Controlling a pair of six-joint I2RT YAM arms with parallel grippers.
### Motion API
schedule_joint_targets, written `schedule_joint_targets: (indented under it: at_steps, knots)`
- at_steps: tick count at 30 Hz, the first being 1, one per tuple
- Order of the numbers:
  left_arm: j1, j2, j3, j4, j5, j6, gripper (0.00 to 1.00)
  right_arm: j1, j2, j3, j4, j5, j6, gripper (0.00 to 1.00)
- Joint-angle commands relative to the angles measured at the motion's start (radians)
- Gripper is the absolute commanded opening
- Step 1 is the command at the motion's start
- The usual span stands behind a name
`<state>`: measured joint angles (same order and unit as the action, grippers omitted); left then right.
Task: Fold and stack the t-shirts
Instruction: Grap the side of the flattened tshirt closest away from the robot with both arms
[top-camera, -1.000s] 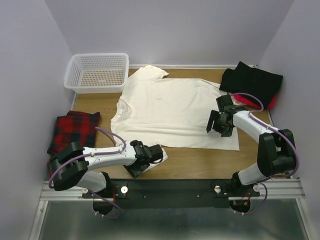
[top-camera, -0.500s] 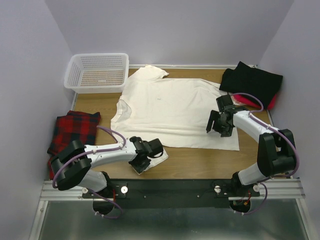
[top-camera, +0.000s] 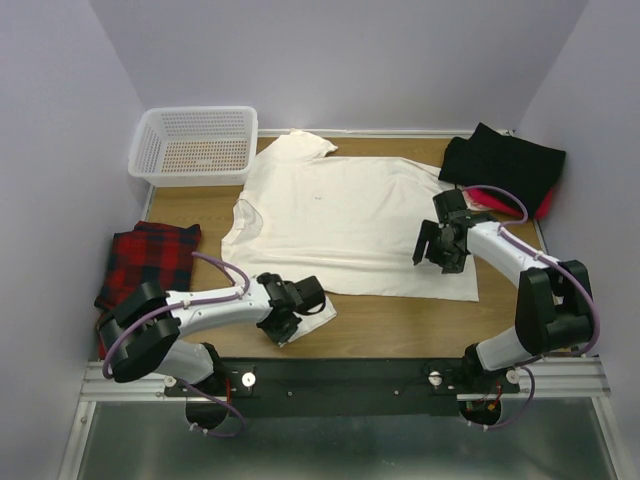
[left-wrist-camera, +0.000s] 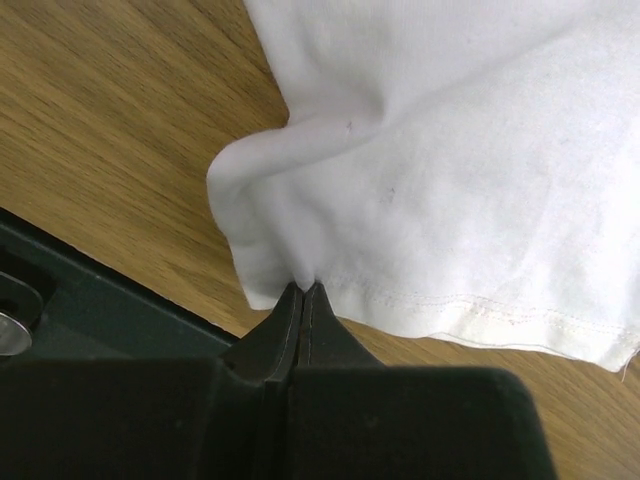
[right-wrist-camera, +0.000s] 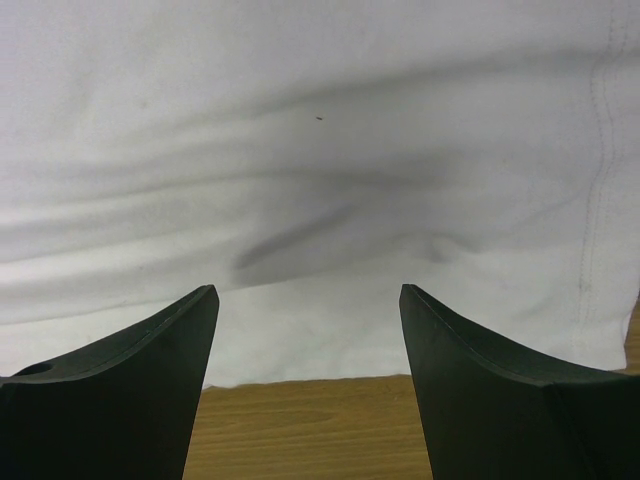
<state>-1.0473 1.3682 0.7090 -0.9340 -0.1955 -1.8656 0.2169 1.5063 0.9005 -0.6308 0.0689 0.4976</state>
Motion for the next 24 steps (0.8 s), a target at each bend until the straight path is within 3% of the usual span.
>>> schedule_joint_targets:
  at_steps: [1,4,15,24]
  knots:
    - [-0.005,0.012,0.087,-0.098,-0.123,-0.001,0.00,0.007,-0.060,0.009,-0.023,0.048,0.018,0.82]
    - [-0.016,0.017,0.196,-0.186,-0.202,0.006,0.00,0.007,-0.080,0.011,-0.033,0.091,0.033,0.82]
    - [-0.007,0.063,0.358,-0.184,-0.357,0.150,0.00,0.007,-0.139,-0.002,-0.087,0.229,0.104,0.83]
    - [0.147,0.174,0.480,-0.175,-0.499,0.347,0.00,0.006,-0.158,-0.008,-0.139,0.313,0.167,0.84]
